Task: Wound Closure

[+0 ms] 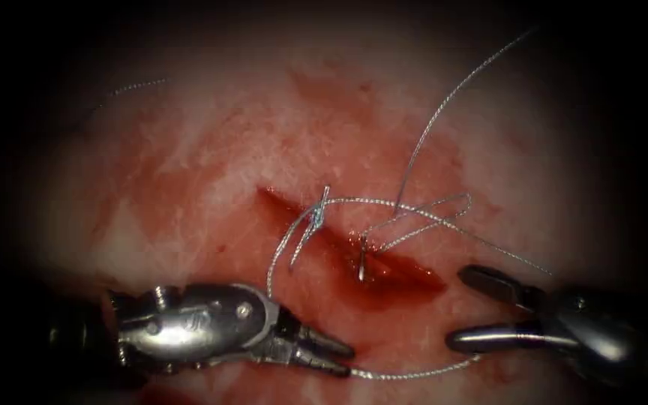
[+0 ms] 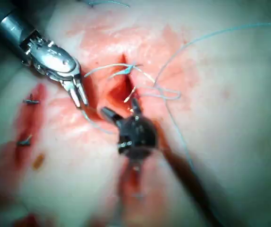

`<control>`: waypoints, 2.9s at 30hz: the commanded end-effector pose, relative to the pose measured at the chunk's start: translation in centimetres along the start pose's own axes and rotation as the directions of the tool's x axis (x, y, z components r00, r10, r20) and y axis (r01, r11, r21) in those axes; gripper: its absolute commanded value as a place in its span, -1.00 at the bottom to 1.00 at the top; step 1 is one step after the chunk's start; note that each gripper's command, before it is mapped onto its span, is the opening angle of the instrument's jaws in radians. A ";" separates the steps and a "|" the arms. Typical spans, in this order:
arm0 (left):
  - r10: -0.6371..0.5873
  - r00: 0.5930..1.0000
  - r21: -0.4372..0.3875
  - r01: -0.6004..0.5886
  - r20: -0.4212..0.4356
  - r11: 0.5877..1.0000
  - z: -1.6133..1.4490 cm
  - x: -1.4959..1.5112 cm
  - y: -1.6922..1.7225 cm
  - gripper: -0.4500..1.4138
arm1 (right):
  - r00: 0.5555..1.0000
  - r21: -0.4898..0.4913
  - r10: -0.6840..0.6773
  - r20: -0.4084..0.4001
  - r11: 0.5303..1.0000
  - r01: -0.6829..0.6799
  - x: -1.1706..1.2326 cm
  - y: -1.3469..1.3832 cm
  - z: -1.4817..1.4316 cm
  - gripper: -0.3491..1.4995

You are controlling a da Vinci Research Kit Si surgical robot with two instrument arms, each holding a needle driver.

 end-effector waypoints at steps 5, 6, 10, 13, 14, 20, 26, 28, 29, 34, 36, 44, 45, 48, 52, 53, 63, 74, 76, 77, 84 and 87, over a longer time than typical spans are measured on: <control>-0.175 0.984 -0.095 0.175 -0.001 0.980 0.05 0.06 0.28 -0.89 | 1.000 0.004 0.000 0.000 1.000 0.000 -0.06 -0.05 0.06 0.77; -0.187 0.982 -0.109 0.186 -0.001 0.977 0.03 0.08 0.33 -0.89 | 1.000 0.004 0.000 0.000 1.000 0.000 -0.06 -0.05 0.06 0.77; -0.253 0.967 -0.166 0.250 0.004 0.954 -0.14 0.17 0.50 -0.89 | 1.000 0.007 0.000 0.000 1.000 0.000 -0.06 -0.05 0.06 0.77; -0.301 0.954 -0.195 0.296 0.006 0.935 -0.29 0.22 0.58 -0.89 | 1.000 0.007 0.000 0.000 1.000 0.000 -0.06 -0.06 0.06 0.77; -0.323 0.946 -0.204 0.317 0.004 0.926 -0.31 0.22 0.60 -0.89 | 1.000 0.007 0.000 0.000 1.000 0.000 -0.06 -0.06 0.06 0.77; -0.336 0.942 -0.242 0.328 0.007 0.913 -0.34 0.35 0.79 -0.89 | 1.000 0.006 -0.005 0.000 1.000 0.005 -0.06 -0.06 0.06 0.77; -0.069 0.996 -0.170 0.057 -0.064 0.984 -0.38 0.68 0.94 -0.89 | 1.000 0.006 -0.005 0.000 1.000 0.005 -0.06 -0.07 0.07 0.77; 0.082 0.995 -0.097 -0.087 -0.052 0.991 -0.40 0.79 0.97 -0.89 | 1.000 0.011 -0.005 0.000 1.000 0.005 -0.06 -0.09 0.08 0.77; 0.111 0.992 -0.067 -0.115 -0.054 0.991 -0.41 0.84 0.97 -0.89 | 1.000 0.014 -0.005 0.000 1.000 0.005 -0.06 -0.10 0.09 0.77; 0.233 0.971 0.019 -0.232 -0.061 0.972 -0.46 1.09 0.94 -0.89 | 1.000 0.029 -0.009 0.003 1.000 0.009 -0.09 -0.24 0.21 0.69; 0.272 0.960 0.037 -0.270 -0.064 0.962 -0.51 1.21 0.92 -0.89 | 1.000 0.027 -0.022 0.003 0.999 0.022 -0.11 -0.29 0.29 0.67; 0.345 0.936 0.087 -0.340 -0.064 0.937 -0.71 1.60 0.89 -0.89 | 0.999 0.017 -0.054 0.004 0.998 0.054 -0.26 -0.38 0.74 0.67; 0.348 0.935 0.089 -0.342 -0.064 0.935 -0.73 1.63 0.88 -0.89 | 0.998 0.014 -0.057 0.011 0.998 0.057 -0.29 -0.38 0.79 0.67; 0.369 0.927 0.107 -0.362 -0.064 0.926 -0.79 1.75 0.87 -0.89 | 0.997 0.002 -0.070 0.032 0.998 0.070 -0.43 -0.35 0.97 0.67; 0.399 0.915 0.120 -0.390 -0.062 0.913 -0.86 1.87 0.92 -0.89 | 0.995 -0.007 -0.082 0.047 0.997 0.083 -0.55 -0.28 1.08 0.67; 0.403 0.913 0.120 -0.394 -0.062 0.911 -0.87 1.88 0.92 -0.89 | 0.995 -0.007 -0.083 0.050 0.997 0.083 -0.55 -0.27 1.08 0.67; 0.481 0.875 0.154 -0.467 -0.061 0.870 -1.14 2.28 1.16 -0.89 | 0.992 -0.019 -0.094 0.082 0.995 0.096 -0.67 -0.21 1.11 0.67; 0.486 0.873 0.208 -0.467 -0.048 0.859 -1.22 2.42 1.29 -0.89 | 0.989 -0.022 -0.105 0.108 0.994 0.108 -0.79 -0.17 1.16 0.64; 0.479 0.877 0.223 -0.458 -0.045 0.860 -1.22 2.48 1.25 -0.89 | 0.989 -0.022 -0.104 0.108 0.994 0.107 -0.78 -0.17 1.16 0.64; 0.464 0.883 0.271 -0.433 -0.062 0.860 -1.25 2.64 1.14 -0.89 | 0.989 -0.021 -0.103 0.109 0.994 0.105 -0.76 -0.19 1.15 0.60; 0.448 0.890 0.352 -0.395 -0.081 0.848 -1.04 2.92 0.76 -0.89 | 0.987 -0.047 -0.122 0.106 0.991 0.128 -0.62 -0.29 1.11 0.11; 0.458 0.887 0.362 -0.406 -0.068 0.839 -0.95 2.82 0.65 -0.89 | 0.951 -0.047 -0.255 0.174 0.963 0.266 -0.74 -0.28 1.12 -1.00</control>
